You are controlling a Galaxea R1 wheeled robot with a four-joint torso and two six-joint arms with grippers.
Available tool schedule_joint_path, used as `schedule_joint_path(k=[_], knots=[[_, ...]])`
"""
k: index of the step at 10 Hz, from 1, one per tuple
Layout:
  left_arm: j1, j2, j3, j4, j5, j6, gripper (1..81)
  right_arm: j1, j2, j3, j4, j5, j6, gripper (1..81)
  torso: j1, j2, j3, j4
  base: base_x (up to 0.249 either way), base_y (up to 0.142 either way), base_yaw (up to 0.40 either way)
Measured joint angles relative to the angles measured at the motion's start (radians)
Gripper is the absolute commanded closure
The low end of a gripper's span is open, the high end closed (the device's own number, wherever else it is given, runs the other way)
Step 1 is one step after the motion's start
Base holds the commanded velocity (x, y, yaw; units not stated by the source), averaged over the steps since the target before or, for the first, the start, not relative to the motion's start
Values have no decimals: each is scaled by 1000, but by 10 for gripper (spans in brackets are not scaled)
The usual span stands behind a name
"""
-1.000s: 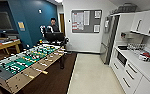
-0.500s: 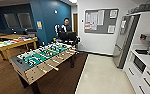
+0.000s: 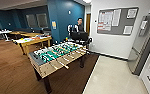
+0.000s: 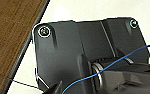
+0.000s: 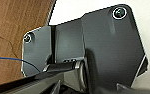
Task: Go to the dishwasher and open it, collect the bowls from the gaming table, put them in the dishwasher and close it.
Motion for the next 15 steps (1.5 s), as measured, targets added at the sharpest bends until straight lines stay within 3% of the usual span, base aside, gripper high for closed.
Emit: schedule_joint_path(k=[15], knots=[[3,9,-40,0,1,0,10,6,0,0,-1,0,0,10,0,0,0,0,0,0,350]])
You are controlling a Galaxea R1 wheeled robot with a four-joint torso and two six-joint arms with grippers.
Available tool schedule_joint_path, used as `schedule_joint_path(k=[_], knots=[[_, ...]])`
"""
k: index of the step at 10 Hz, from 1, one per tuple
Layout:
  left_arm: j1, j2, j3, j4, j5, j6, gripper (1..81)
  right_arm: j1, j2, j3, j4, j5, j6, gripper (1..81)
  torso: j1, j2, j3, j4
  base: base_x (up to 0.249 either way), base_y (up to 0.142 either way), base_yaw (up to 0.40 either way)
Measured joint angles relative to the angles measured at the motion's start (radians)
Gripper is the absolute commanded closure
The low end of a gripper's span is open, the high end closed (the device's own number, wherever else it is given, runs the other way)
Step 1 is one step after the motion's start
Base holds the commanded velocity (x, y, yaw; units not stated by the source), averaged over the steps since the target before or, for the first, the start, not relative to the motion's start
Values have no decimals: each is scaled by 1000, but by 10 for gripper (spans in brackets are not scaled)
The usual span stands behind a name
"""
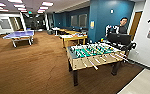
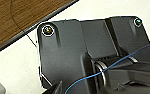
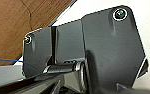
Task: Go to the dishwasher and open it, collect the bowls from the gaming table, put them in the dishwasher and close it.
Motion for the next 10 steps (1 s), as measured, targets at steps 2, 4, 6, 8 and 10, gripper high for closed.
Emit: schedule_joint_path(k=[2,4,6,8,10], knots=[[1,0,0,0,0,0,10,0,0,0,0,0,0,10,0,0,0,0,0,0,350],[-1,0,0,0,-3,0,10,0,0,0,0,-2,-11,10,0,0,0,0,0,0,350],[3,0,0,0,-1,1,10,0,0,0,0,0,-11,10,0,0,0,0,0,0,305],[8,0,1,0,0,1,10,3,-3,-1,0,1,-14,10,0,0,0,0,0,0,56],[8,0,1,0,-1,1,10,1,-5,-1,0,1,-17,10,0,0,0,0,0,0,-140]])
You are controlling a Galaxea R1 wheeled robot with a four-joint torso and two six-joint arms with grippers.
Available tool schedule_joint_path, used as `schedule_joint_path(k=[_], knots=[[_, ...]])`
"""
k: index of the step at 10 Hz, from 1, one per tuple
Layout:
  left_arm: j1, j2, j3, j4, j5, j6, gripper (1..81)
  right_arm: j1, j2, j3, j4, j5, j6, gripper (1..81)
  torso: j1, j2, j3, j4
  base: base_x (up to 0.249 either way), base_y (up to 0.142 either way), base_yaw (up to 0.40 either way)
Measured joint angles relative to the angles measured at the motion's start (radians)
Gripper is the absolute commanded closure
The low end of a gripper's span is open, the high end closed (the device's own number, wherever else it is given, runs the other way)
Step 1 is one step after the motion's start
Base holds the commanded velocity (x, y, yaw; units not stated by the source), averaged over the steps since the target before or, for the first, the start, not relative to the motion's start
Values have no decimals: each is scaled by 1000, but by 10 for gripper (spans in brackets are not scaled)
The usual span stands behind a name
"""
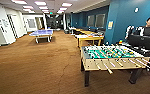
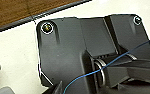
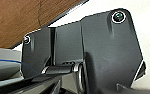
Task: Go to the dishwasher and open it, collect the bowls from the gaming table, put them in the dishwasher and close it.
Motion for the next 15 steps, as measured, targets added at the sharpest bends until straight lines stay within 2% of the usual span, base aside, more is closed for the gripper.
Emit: schedule_joint_path(k=[5,12,15], knots=[[-2,1,-2,-17,-5,-3,10,0,-1,0,0,0,0,10,0,0,0,0,-15,-20,-41],[-2,6,-2,-18,-7,-3,10,-1,-3,0,0,0,0,10,0,0,0,0,0,0,0],[15,6,-2,-19,-2,-4,10,-20,-6,0,0,-4,-4,10,-3,-1,1,0,76,0,0]])
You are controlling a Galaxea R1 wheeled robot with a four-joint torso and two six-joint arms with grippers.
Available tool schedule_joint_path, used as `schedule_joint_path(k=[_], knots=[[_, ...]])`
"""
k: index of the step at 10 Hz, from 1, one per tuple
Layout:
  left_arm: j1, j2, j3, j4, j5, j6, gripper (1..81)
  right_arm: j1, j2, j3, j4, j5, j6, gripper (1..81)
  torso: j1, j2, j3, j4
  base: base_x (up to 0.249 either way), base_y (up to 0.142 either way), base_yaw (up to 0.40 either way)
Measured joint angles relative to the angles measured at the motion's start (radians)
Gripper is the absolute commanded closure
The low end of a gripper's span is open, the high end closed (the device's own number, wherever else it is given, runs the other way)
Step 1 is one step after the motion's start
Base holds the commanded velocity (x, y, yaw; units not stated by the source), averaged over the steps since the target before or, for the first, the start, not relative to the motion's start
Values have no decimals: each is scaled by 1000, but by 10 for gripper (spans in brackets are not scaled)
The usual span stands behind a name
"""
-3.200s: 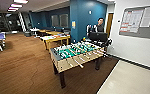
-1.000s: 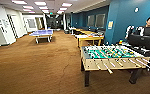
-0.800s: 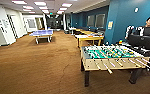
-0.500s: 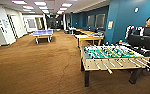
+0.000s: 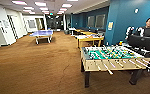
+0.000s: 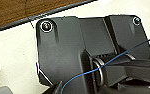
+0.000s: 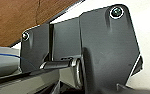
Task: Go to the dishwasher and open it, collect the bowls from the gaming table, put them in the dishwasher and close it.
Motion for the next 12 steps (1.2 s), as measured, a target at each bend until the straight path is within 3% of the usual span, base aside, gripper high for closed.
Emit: schedule_joint_path(k=[6,12], knots=[[-6,2,-1,0,-10,0,10,7,3,4,0,4,-5,10,1,1,0,0,125,0,0],[-10,2,-2,0,-13,0,10,15,10,4,-7,7,-5,10,2,2,0,0,124,66,0]])
